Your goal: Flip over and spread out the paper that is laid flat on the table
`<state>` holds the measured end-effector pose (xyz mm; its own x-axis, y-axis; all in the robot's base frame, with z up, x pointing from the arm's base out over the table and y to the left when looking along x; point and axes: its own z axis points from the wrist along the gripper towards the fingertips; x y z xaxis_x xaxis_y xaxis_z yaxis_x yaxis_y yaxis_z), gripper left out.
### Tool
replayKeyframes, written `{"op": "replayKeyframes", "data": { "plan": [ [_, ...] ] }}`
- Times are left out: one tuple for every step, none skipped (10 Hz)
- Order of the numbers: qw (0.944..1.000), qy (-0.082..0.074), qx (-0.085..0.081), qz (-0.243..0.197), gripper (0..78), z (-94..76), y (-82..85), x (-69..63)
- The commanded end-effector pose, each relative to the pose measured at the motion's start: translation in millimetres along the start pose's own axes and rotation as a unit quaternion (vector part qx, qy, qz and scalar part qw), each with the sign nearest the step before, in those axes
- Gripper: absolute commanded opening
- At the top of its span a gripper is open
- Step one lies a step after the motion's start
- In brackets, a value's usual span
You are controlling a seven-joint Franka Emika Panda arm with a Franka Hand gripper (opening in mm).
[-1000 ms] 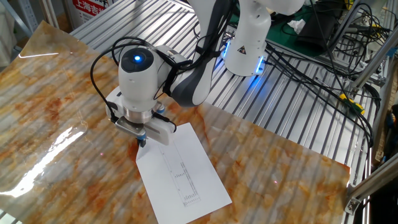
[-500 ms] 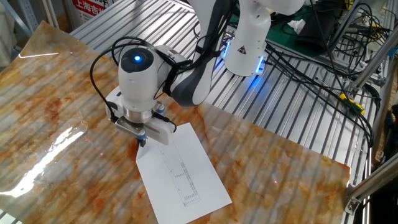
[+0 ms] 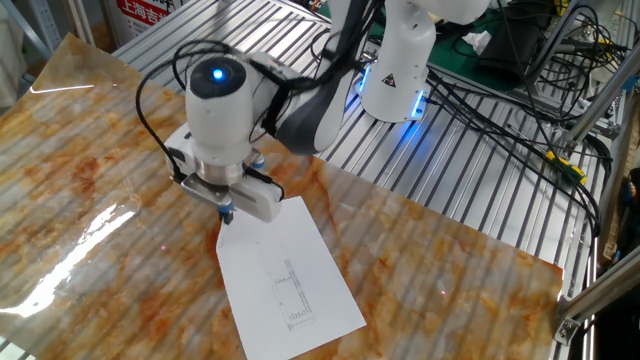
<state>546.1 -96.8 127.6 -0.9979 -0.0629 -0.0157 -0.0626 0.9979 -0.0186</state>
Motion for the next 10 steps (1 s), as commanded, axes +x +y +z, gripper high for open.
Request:
{"op": "replayKeyframes", "data": {
  "plan": [
    [0.9999,0.005,0.008,0.014,1.3,-29.9,-4.7,-4.3],
    [0.9998,0.006,0.008,0.018,1.3,-37.5,-5.4,-4.2],
    [0.9997,0.005,0.009,0.023,1.3,-44.2,-5.9,-4.2],
    [0.9996,0.005,0.009,0.026,1.3,-48.2,-5.9,-4.3],
    [0.9994,0.007,0.006,0.035,1.3,-58.7,-4.6,-5.2],
    [0.9991,0.01,0.006,0.042,1.3,-67.9,-1.8,-6.3],
    [0.9987,0.013,0.007,0.049,1.3,-77.1,1.5,-7.5],
    [0.9983,0.016,0.007,0.056,1.3,-86.9,5.1,-9.3],
    [0.9979,0.02,0.007,0.062,1.3,-97.0,7.9,-11.6],
    [0.9977,0.022,0.007,0.063,1.3,-100.7,8.4,-12.4]
  ]
}}
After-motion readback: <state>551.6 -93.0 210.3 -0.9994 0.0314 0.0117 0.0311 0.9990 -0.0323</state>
